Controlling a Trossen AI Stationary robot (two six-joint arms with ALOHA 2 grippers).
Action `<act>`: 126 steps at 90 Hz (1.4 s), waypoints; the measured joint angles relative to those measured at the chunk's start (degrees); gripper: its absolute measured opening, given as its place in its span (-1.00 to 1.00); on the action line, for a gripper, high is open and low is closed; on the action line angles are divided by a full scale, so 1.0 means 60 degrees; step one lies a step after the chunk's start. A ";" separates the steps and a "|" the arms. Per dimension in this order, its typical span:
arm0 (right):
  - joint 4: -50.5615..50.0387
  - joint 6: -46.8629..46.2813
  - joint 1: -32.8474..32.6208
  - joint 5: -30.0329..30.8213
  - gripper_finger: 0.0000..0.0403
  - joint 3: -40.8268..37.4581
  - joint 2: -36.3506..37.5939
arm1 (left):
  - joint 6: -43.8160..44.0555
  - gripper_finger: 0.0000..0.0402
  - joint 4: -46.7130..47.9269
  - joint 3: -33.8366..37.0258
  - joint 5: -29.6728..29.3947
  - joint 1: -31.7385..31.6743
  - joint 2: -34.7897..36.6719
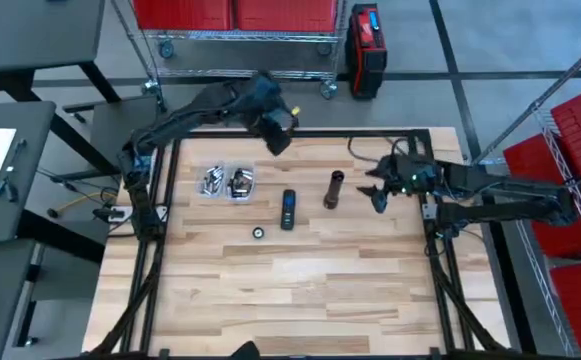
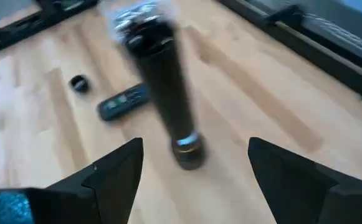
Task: Insert battery
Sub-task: Insert the brown battery into the flashlight battery compartment
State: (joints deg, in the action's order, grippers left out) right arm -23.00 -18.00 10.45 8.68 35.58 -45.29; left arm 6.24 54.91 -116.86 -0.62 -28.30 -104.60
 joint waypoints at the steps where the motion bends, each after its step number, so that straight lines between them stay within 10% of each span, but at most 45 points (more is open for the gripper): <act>1: 0.0165 -0.0001 -0.0074 0.0005 0.40 -0.0099 0.0011 | 0.0000 -0.86 -0.0089 -0.0022 0.0073 0.0000 0.0013; 40: 0.6354 0.0857 -0.0792 0.1070 0.40 -0.3847 -0.0632 | 0.0401 -0.86 -0.1597 -0.0106 0.1317 0.0026 0.0081; 126: 1.1518 0.2485 -0.0182 0.0810 0.40 -0.3355 -0.5937 | -0.0077 -0.86 -0.1561 -0.0098 0.1650 0.0026 0.0081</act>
State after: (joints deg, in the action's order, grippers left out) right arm 46.11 -3.09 9.36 13.54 15.45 -80.91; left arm 5.78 45.54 -117.45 9.28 -28.14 -104.12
